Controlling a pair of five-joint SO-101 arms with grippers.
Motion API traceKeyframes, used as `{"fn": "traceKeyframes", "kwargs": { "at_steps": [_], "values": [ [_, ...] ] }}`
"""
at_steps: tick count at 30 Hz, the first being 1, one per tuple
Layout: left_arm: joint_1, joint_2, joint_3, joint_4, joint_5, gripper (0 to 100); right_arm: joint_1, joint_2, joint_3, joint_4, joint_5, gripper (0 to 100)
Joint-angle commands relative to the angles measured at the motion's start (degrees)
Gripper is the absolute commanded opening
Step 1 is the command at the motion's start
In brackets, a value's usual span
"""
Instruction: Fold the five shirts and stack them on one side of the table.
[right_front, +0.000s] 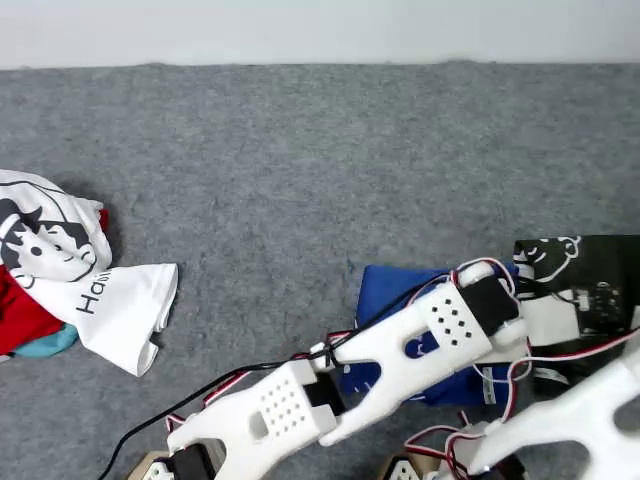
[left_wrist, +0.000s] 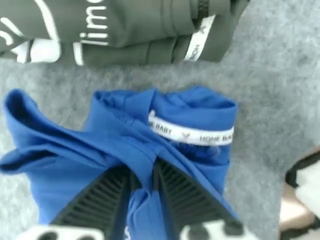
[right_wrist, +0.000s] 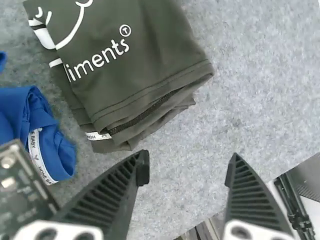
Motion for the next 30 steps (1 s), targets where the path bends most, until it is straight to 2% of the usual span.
{"fn": "traceKeyframes", "kwargs": {
  "at_steps": [1, 6, 10, 12, 17, 22, 26, 30],
  "values": [
    [2.20, 2.64, -9.63, -0.35, 0.26, 2, -1.01, -1.27, -1.85, 0.04, -0.79, 26.0],
    [2.64, 8.79, -20.97, 2.46, 0.26, 3, -1.63, -1.27, -1.85, 0.40, -0.79, 26.0],
    [2.64, 11.34, -25.01, 4.48, 0.00, 17, -1.63, -1.27, -1.85, 0.40, -0.70, 26.0],
    [2.55, 11.43, -25.45, 4.75, -0.09, 20, -1.63, -1.27, -1.85, 0.48, -0.53, 26.0],
    [1.23, 11.43, -26.24, 4.48, 0.18, 20, -1.63, -1.27, -1.85, 1.80, -0.35, 26.0],
    [-5.45, 11.43, -33.71, 4.84, 0.26, 20, -1.71, -1.10, -1.85, 1.89, -0.35, 26.0],
    [-8.88, 7.91, -33.19, 4.84, 0.26, 20, -1.80, -0.57, -1.41, 1.89, -0.35, 26.0],
    [-10.37, 3.60, -32.66, 5.01, 0.26, 20, -6.37, -1.10, 4.13, 1.45, -0.26, 26.0]
  ]
}}
